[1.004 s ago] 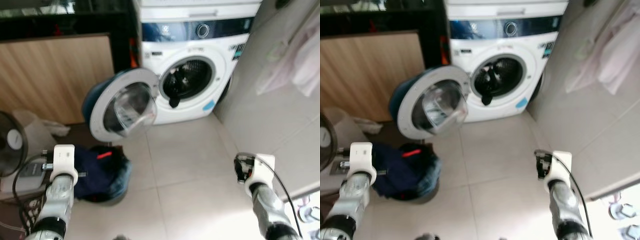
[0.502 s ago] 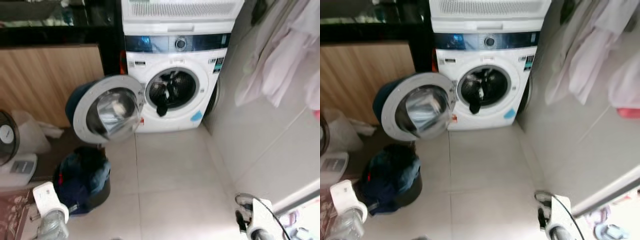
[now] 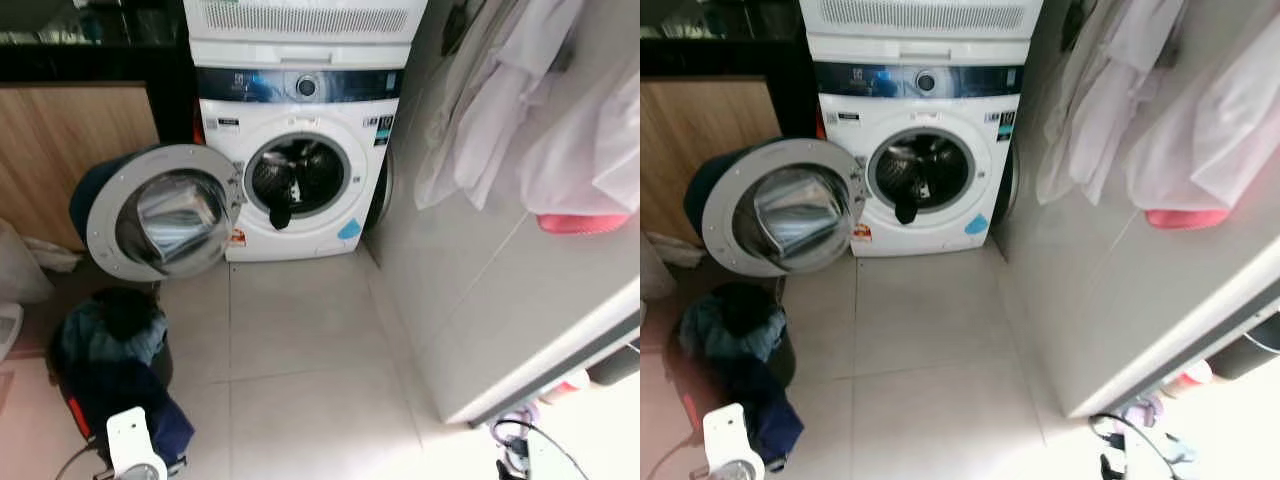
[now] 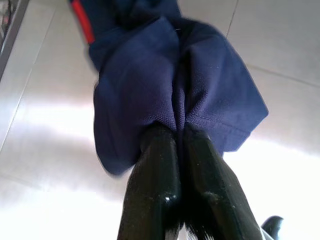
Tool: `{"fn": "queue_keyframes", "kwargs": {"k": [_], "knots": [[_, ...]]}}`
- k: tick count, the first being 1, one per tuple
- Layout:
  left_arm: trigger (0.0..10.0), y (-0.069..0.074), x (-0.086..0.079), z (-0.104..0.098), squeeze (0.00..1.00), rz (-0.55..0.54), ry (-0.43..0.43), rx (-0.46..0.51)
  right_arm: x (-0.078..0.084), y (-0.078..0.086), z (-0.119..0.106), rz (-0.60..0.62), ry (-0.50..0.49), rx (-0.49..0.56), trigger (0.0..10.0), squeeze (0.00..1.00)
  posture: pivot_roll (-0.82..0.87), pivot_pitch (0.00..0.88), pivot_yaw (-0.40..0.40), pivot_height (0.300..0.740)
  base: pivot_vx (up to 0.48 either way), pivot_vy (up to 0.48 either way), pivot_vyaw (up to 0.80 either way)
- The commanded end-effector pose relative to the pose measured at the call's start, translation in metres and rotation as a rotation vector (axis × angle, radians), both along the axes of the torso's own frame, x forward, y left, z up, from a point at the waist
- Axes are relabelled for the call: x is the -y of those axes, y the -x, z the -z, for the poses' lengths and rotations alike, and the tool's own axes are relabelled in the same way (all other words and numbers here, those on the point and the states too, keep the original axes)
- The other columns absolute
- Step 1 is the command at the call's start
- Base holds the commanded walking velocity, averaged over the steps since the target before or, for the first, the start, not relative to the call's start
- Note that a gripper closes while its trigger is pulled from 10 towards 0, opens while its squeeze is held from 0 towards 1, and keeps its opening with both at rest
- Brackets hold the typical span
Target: Clothes washing
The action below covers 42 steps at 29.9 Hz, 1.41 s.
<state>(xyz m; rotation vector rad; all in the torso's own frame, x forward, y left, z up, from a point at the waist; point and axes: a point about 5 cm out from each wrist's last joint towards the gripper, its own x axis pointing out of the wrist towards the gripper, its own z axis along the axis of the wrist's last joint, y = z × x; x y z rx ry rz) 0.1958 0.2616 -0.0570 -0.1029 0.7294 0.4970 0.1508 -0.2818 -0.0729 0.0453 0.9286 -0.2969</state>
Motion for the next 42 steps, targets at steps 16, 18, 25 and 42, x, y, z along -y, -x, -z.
{"fn": "queue_keyframes", "kwargs": {"k": [16, 18, 25, 42], "knots": [[10.0, 0.013, -0.013, 0.002, 0.00, -0.088, -0.011, 0.008, -0.003, 0.030, 0.012, 0.035, -0.041, -0.056, 10.0, 0.00, 0.10, 0.175, -0.109, 0.740, 0.000, 0.000, 0.00], [10.0, 0.011, -0.013, 0.001, 0.00, -0.070, -0.013, 0.009, 0.000, 0.029, 0.010, 0.044, -0.046, -0.037, 10.0, 0.00, 0.10, 0.175, -0.109, 0.740, 0.000, 0.000, 0.00], [10.0, 0.018, -0.003, 0.009, 0.00, -0.030, 0.024, -0.040, 0.002, 0.027, 0.008, 0.047, -0.060, -0.011, 10.0, 0.00, 0.09, 0.191, -0.103, 0.740, 0.000, 0.000, 0.00], [10.0, 0.043, -0.011, 0.018, 0.00, -0.017, 0.025, -0.117, -0.006, 0.037, 0.014, 0.058, -0.080, -0.037, 10.0, 0.00, 0.10, 0.217, -0.090, 0.740, 0.000, 0.000, 0.00]]}}
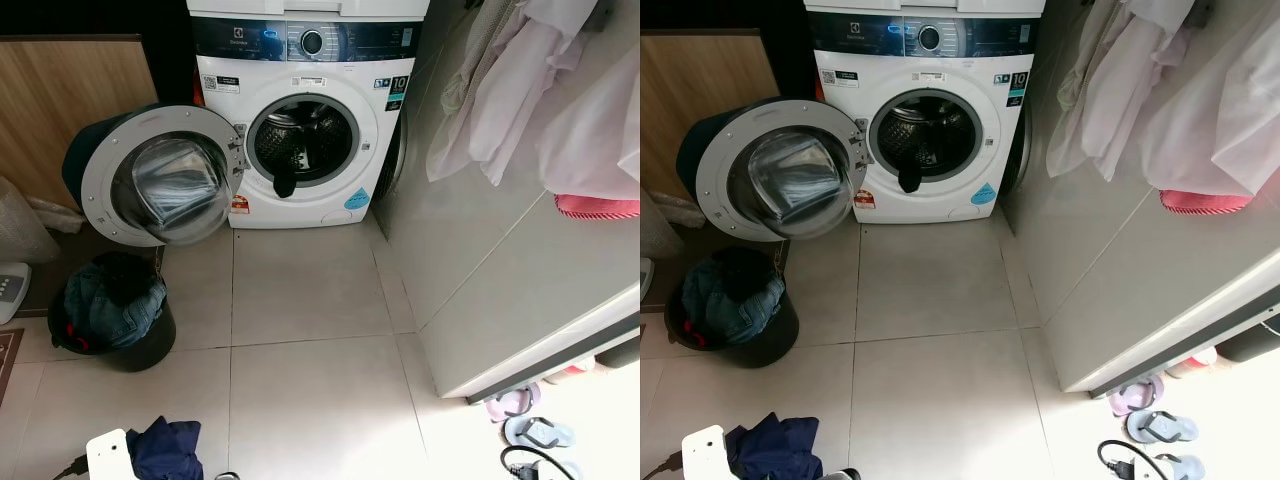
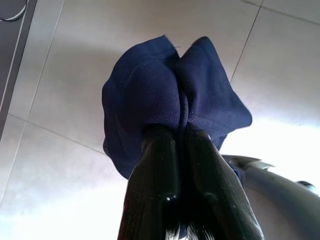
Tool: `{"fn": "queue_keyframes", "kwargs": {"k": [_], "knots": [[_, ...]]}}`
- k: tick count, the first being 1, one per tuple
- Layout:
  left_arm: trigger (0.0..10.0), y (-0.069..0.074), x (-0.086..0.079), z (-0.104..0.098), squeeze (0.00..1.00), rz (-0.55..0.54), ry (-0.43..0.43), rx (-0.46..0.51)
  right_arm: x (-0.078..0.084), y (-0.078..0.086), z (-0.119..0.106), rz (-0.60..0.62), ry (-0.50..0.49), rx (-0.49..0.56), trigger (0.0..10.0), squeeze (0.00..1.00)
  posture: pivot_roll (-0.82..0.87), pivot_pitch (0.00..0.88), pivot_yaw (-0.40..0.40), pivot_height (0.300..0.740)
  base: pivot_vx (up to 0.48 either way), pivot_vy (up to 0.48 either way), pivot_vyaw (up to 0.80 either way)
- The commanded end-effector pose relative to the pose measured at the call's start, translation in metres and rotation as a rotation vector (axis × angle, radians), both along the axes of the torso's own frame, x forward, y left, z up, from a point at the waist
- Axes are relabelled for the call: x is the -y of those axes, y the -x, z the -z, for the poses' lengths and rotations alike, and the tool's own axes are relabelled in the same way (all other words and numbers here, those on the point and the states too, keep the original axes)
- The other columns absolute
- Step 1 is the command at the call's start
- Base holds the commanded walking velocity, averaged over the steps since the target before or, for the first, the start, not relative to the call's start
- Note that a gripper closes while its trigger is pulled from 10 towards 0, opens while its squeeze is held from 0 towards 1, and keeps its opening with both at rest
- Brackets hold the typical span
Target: Clothes washing
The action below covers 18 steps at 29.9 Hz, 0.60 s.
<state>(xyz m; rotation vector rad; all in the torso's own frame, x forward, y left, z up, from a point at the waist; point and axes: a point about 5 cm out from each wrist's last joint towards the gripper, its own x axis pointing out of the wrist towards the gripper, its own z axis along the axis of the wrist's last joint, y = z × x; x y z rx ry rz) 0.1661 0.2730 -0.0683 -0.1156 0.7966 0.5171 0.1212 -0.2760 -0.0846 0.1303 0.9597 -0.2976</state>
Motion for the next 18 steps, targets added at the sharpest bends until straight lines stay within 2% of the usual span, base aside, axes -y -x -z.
{"fn": "queue_keyframes", "kwargs": {"k": [1, 8, 14, 18], "knots": [[10.0, 0.014, 0.000, 0.007, 0.00, 0.007, 0.005, -0.055, -0.002, 0.007, 0.003, 0.018, -0.005, -0.017, 10.0, 0.00, 0.10, 0.219, -0.089, 0.740, 0.000, 0.000, 0.00], [10.0, 0.032, -0.013, 0.008, 0.00, -0.010, -0.003, -0.076, -0.022, 0.005, 0.009, 0.005, -0.025, -0.026, 10.0, 0.00, 0.10, 0.223, -0.087, 0.740, 0.000, 0.000, 0.00], [10.0, 0.042, -0.023, 0.007, 0.00, -0.037, -0.019, -0.075, -0.024, 0.004, 0.010, 0.003, -0.028, -0.026, 10.0, 0.00, 0.10, 0.222, -0.081, 0.740, 0.000, 0.000, 0.00], [10.0, 0.045, -0.026, 0.007, 0.00, -0.065, -0.024, -0.070, -0.022, 0.004, 0.009, 0.005, -0.028, -0.029, 10.0, 0.00, 0.10, 0.220, -0.078, 0.740, 0.250, 0.000, 0.00]]}}
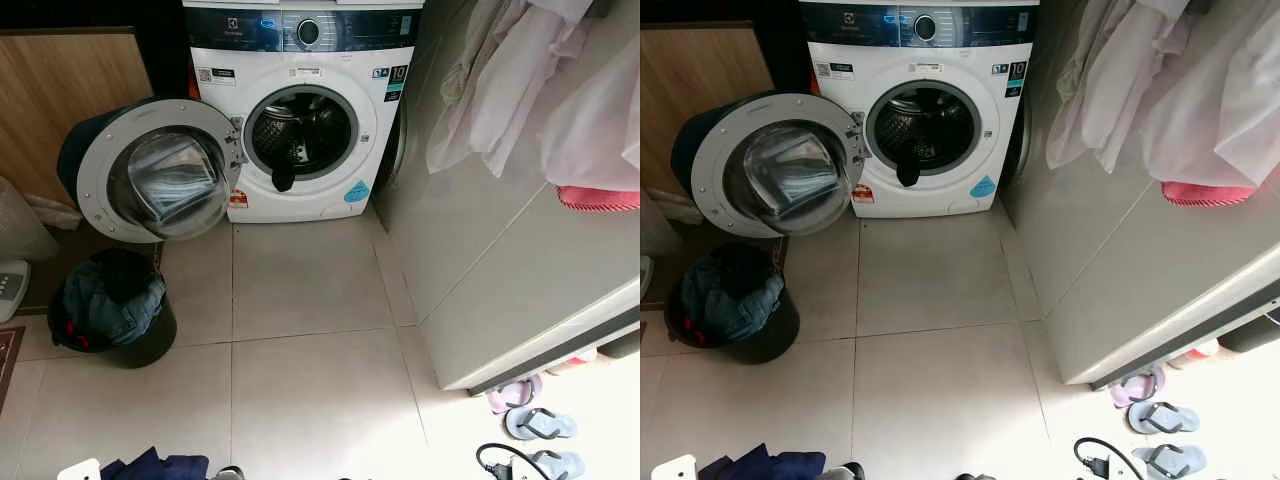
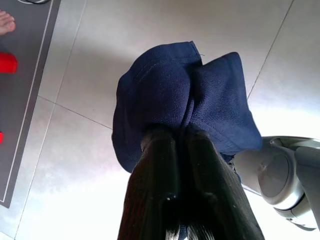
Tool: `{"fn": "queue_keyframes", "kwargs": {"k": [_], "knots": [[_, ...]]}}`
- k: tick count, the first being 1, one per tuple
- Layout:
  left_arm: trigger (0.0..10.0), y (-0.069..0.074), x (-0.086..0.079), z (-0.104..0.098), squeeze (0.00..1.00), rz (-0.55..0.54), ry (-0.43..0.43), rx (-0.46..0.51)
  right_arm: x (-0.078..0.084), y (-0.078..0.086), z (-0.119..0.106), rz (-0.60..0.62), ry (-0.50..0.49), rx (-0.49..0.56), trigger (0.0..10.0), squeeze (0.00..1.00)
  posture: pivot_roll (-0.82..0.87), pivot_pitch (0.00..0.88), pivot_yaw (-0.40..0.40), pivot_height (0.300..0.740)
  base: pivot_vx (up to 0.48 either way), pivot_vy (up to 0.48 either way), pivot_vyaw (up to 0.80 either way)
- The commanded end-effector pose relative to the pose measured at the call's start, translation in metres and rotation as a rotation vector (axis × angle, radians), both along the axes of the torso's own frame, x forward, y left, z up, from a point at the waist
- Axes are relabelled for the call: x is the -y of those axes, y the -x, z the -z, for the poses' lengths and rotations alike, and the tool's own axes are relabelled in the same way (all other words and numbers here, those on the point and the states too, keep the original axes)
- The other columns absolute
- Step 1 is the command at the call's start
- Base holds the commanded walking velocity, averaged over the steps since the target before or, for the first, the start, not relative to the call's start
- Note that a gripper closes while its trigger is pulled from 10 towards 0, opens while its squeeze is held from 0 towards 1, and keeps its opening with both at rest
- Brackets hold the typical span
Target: Clothes washing
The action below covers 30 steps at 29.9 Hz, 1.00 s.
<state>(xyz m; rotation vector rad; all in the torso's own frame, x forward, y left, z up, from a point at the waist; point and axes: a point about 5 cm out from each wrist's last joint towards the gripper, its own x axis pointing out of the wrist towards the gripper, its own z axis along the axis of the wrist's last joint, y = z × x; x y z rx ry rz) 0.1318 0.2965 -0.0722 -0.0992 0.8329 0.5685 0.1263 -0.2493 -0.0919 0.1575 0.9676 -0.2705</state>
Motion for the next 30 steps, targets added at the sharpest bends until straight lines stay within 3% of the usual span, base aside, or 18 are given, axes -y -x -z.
{"fn": "queue_keyframes", "kwargs": {"k": [1, 6, 10, 13, 16, 30], "knots": [[10.0, 0.012, -0.002, 0.003, 0.00, -0.035, -0.001, -0.024, 0.006, 0.009, 0.001, 0.017, 0.009, -0.028, 10.0, 0.00, 0.11, 0.216, -0.076, 0.740, 0.266, 0.000, 0.00], [10.0, 0.012, -0.002, 0.003, 0.00, -0.039, -0.001, -0.022, 0.007, 0.008, 0.001, 0.017, 0.011, -0.030, 10.0, 0.00, 0.11, 0.212, -0.074, 0.740, 0.276, 0.000, 0.00], [10.0, 0.003, 0.001, 0.002, 0.00, -0.065, -0.007, -0.002, 0.006, 0.008, 0.001, 0.010, 0.011, -0.033, 10.0, 0.00, 0.11, 0.207, -0.071, 0.740, 0.306, 0.000, 0.00], [10.0, -0.017, 0.010, -0.002, 0.00, -0.058, -0.010, 0.013, 0.005, 0.009, 0.002, 0.005, 0.012, -0.035, 10.0, 0.00, 0.11, 0.201, -0.070, 0.740, 0.330, 0.000, 0.00], [10.0, -0.024, 0.013, -0.003, 0.00, -0.051, -0.008, 0.019, 0.005, 0.009, 0.002, 0.005, 0.011, -0.034, 10.0, 0.00, 0.11, 0.197, -0.070, 0.740, 0.349, 0.000, 0.00], [10.0, -0.022, 0.013, -0.003, 0.00, -0.048, -0.010, 0.025, 0.004, 0.009, 0.002, -0.004, 0.016, -0.041, 10.0, 0.00, 0.11, 0.196, -0.074, 0.740, 0.346, 0.000, 0.00]]}}
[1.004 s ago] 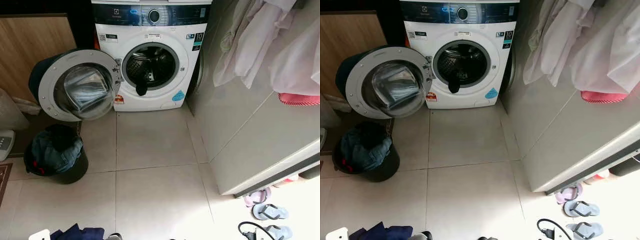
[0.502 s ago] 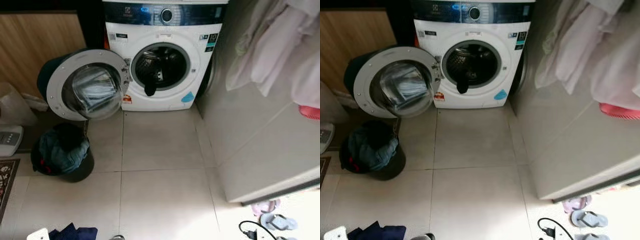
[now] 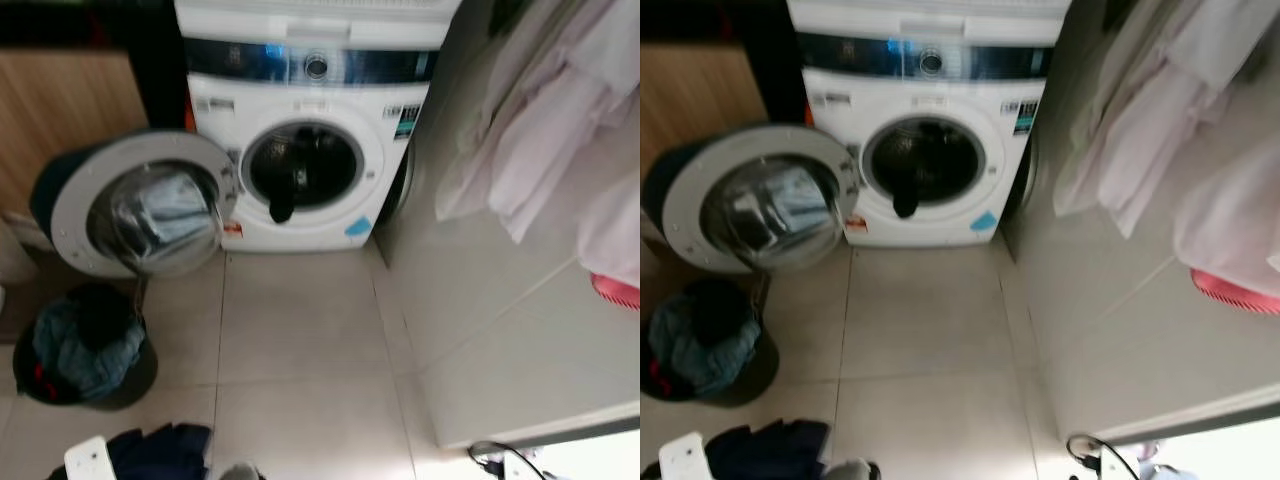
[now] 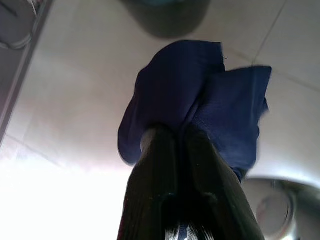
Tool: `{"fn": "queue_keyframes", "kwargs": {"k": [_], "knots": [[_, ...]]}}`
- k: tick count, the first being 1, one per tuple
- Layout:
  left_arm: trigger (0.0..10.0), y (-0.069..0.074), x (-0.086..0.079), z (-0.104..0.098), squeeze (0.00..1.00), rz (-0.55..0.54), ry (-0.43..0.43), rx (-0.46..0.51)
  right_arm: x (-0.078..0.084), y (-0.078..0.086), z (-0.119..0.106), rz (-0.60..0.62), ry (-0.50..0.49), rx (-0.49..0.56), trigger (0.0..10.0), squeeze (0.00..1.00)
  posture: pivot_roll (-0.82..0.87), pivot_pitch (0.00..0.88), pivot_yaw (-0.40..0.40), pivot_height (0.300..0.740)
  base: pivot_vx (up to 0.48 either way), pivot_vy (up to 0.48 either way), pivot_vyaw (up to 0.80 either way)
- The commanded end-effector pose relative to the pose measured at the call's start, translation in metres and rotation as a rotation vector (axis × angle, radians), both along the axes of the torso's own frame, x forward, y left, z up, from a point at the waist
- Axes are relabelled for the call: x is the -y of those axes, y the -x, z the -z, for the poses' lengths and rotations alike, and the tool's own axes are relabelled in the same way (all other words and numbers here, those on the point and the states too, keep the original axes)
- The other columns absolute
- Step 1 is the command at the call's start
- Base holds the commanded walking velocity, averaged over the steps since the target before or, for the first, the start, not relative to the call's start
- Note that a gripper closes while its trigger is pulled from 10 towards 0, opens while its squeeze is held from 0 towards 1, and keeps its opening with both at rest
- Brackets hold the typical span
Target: Clothes washing
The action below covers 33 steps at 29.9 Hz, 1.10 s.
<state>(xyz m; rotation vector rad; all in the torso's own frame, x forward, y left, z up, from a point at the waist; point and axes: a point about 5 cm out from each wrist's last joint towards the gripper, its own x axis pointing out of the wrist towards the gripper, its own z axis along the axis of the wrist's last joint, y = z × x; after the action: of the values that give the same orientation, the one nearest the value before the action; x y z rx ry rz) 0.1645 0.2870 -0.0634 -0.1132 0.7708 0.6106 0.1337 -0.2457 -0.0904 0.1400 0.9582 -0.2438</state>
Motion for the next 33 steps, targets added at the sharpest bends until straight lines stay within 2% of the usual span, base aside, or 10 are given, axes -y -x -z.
{"fn": "queue_keyframes", "kwargs": {"k": [1, 10, 23, 33], "knots": [[10.0, 0.010, 0.003, 0.006, 0.00, -0.006, 0.011, -0.031, 0.008, 0.017, 0.004, 0.026, 0.012, -0.051, 10.0, 0.00, 0.11, 0.196, -0.074, 0.740, 0.345, 0.000, 0.00], [10.0, 0.013, 0.002, 0.006, 0.00, -0.008, 0.009, -0.029, 0.007, 0.017, 0.004, 0.037, 0.005, -0.049, 10.0, 0.00, 0.11, 0.210, -0.077, 0.740, 0.348, 0.000, 0.00], [10.0, 0.039, -0.006, 0.012, 0.00, -0.032, 0.019, -0.057, 0.007, 0.016, 0.004, 0.033, 0.001, -0.046, 10.0, 0.00, 0.11, 0.222, -0.082, 0.740, 0.350, 0.000, 0.00], [10.0, 0.046, -0.010, 0.013, 0.00, -0.039, 0.024, -0.060, 0.007, 0.016, 0.004, 0.036, -0.001, -0.046, 10.0, 0.00, 0.11, 0.224, -0.080, 0.740, 0.350, 0.000, 0.00]]}}
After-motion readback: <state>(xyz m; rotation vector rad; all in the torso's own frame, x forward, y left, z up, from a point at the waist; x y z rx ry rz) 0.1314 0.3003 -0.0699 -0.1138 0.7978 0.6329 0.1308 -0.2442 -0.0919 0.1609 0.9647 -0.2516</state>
